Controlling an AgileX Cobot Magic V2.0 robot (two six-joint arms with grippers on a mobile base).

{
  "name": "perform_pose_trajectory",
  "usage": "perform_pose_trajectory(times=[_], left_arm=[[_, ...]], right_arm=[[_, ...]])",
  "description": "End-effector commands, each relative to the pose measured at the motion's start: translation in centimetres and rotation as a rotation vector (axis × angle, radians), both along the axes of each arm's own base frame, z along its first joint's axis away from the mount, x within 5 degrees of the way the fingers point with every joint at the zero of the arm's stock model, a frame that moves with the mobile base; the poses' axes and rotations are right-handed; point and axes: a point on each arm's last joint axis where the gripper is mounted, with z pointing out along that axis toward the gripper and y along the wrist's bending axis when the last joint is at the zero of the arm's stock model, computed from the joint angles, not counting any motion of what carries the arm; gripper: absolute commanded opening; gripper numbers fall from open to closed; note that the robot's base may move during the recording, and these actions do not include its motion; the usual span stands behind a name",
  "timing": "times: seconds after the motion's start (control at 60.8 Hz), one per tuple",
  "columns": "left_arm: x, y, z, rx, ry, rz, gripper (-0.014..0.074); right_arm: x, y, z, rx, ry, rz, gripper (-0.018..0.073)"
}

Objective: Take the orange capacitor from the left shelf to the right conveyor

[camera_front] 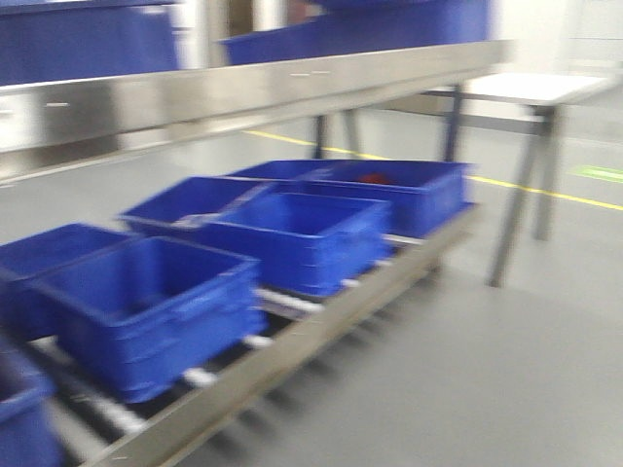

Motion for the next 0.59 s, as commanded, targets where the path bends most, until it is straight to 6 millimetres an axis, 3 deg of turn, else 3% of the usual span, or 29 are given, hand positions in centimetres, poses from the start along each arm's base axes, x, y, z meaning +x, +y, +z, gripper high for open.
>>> perform_pose_trajectory(times=[0.0,0.576], left_arm=[[-0.04,0.02,0.97,-0.012,-0.081,0.002,-0.0105],[-0.04,0.02,0.97,-0.012,-0.081,0.002,-0.0105]], right_arm=[[-0.78,-0.23,1.46,0.026,-0.108,0.028,0.0046],[-0.81,-0.21,1.51,0.028,-0.113,0.032,0.0046]])
